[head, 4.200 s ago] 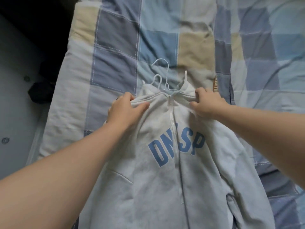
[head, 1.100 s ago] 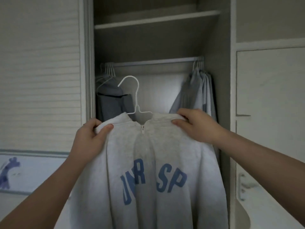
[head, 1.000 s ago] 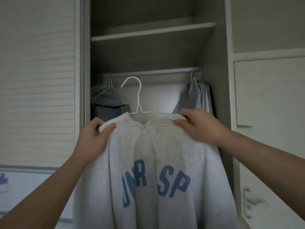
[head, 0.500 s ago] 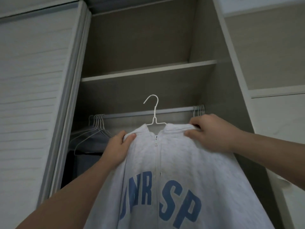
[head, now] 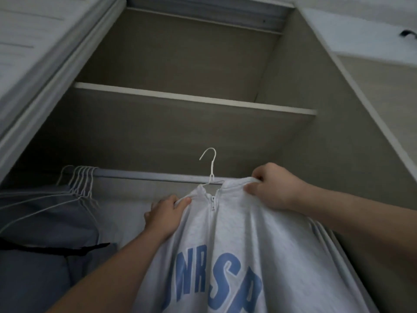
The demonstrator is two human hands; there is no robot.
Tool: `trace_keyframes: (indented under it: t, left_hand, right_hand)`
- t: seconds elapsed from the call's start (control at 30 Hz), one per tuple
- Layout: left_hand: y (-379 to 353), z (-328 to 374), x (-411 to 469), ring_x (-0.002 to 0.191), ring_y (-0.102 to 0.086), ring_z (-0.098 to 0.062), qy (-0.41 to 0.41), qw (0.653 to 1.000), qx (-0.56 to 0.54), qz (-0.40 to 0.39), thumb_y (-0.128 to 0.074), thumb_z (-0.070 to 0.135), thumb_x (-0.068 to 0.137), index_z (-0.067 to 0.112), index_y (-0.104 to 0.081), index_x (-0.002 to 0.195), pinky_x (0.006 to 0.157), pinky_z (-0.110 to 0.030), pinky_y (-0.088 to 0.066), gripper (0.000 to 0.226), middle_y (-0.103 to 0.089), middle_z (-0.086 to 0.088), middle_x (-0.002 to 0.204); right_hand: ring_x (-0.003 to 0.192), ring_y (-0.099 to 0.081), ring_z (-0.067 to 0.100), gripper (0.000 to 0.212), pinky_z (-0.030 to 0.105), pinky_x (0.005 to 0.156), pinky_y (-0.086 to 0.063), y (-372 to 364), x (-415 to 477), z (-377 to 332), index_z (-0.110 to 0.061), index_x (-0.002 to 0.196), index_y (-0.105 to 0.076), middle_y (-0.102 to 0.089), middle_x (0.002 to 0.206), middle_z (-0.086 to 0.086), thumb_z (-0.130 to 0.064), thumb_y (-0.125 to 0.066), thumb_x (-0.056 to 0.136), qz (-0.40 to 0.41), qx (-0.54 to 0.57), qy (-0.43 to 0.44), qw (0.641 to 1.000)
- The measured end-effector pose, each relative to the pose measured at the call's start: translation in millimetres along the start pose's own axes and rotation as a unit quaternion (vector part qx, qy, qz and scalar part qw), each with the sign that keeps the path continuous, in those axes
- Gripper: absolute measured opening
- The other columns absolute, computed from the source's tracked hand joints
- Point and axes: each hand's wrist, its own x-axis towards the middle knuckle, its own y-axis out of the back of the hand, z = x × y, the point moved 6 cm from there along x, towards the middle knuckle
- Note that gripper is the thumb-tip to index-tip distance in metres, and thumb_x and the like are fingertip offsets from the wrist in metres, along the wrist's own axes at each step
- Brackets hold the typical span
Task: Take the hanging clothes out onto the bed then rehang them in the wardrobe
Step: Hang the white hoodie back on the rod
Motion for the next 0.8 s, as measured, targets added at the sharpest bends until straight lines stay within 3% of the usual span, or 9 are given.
trace_keyframes:
  t: [0.1, 0.23, 0.37, 0.43, 0.47, 0.57, 0.67, 0.8]
  left_hand:
    - [-20, -14, 24, 0.116, -0.052, -0.03, 0.026, 1.0, -0.009, -0.006, -0.041, 0.066, 0.093, 0.027, -0.057, 0.093, 0.088, -0.041, -0.034, 0.042, -0.063, 0.004, 0.116]
    - [-39, -31, 46, 0.131, -0.046, -0.031, 0.059, 0.994, -0.09, -0.022, -0.045, 0.052, 0.096, 0.034, -0.056, 0.128, 0.107, -0.042, -0.036, 0.039, -0.055, 0.001, 0.141]
    - [-44, -33, 59, 0.126, -0.054, -0.021, 0.016, 0.946, -0.321, -0.033, -0.049, 0.058, 0.086, 0.024, -0.063, 0.125, 0.11, -0.037, -0.038, 0.054, -0.064, 0.001, 0.13]
    - [-47, -34, 59, 0.122, -0.057, -0.016, 0.001, 0.922, -0.386, -0.044, -0.055, 0.052, 0.091, 0.023, -0.066, 0.118, 0.105, -0.028, -0.039, 0.041, -0.067, 0.005, 0.121]
    - [-50, -36, 58, 0.122, -0.057, -0.014, -0.005, 0.917, -0.395, -0.056, -0.056, 0.05, 0.093, 0.021, -0.066, 0.119, 0.105, -0.027, -0.039, 0.04, -0.066, 0.005, 0.121]
    - [-56, -44, 53, 0.12, -0.058, -0.014, 0.005, 0.919, -0.386, -0.084, -0.05, 0.064, 0.078, 0.017, -0.064, 0.125, 0.11, -0.035, -0.04, 0.068, -0.066, 0.003, 0.124]
    - [-64, -56, 50, 0.114, -0.06, -0.018, 0.006, 0.926, -0.364, -0.102, -0.048, 0.071, 0.076, 0.016, -0.065, 0.117, 0.107, -0.039, -0.042, 0.071, -0.068, 0.001, 0.114]
    - [-73, -74, 50, 0.127, -0.053, -0.017, 0.016, 0.93, -0.354, -0.101, -0.052, 0.07, 0.082, 0.021, -0.055, 0.138, 0.111, -0.036, -0.038, 0.074, -0.059, 0.001, 0.136]
  right_hand:
    - [0.082, -0.06, 0.026, 0.028, 0.027, 0.066, -0.036, -25, 21, -10, -0.013, 0.067, -0.055, -0.059, 0.073, 0.002, -0.028, -0.061, 0.089, 0.033, -0.012, -0.016, 0.999]
    - [0.086, -0.06, 0.028, 0.024, 0.024, 0.066, -0.035, -62, 47, -28, -0.013, 0.071, -0.056, -0.064, 0.084, 0.009, -0.027, -0.059, 0.091, 0.051, -0.012, -0.027, 0.998]
    - [0.089, -0.061, 0.028, 0.023, 0.023, 0.068, -0.035, -95, 71, -41, -0.011, 0.077, -0.058, -0.062, 0.087, 0.009, -0.029, -0.059, 0.09, 0.055, -0.002, -0.052, 0.997]
    - [0.087, -0.061, 0.027, 0.024, 0.024, 0.068, -0.036, -109, 82, -43, -0.01, 0.072, -0.057, -0.06, 0.085, 0.01, -0.027, -0.06, 0.089, 0.053, 0.007, -0.073, 0.996]
    - [0.084, -0.061, 0.026, 0.024, 0.024, 0.068, -0.037, -116, 87, -44, -0.01, 0.071, -0.057, -0.059, 0.083, 0.011, -0.025, -0.06, 0.088, 0.05, 0.015, -0.085, 0.995]
    - [0.079, -0.057, 0.023, 0.015, 0.025, 0.067, -0.039, -136, 97, -47, -0.006, 0.082, -0.062, -0.057, 0.083, 0.01, -0.02, -0.059, 0.086, 0.045, 0.045, -0.124, 0.99]
    - [0.08, -0.06, 0.024, 0.018, 0.023, 0.062, -0.039, -151, 98, -47, -0.002, 0.091, -0.066, -0.06, 0.083, 0.01, -0.019, -0.06, 0.085, 0.033, 0.052, -0.143, 0.988]
    - [0.065, -0.057, 0.02, 0.015, 0.021, 0.05, -0.036, -165, 91, -44, -0.003, 0.082, -0.067, -0.058, 0.069, 0.006, -0.018, -0.063, 0.082, 0.02, 0.059, -0.149, 0.987]
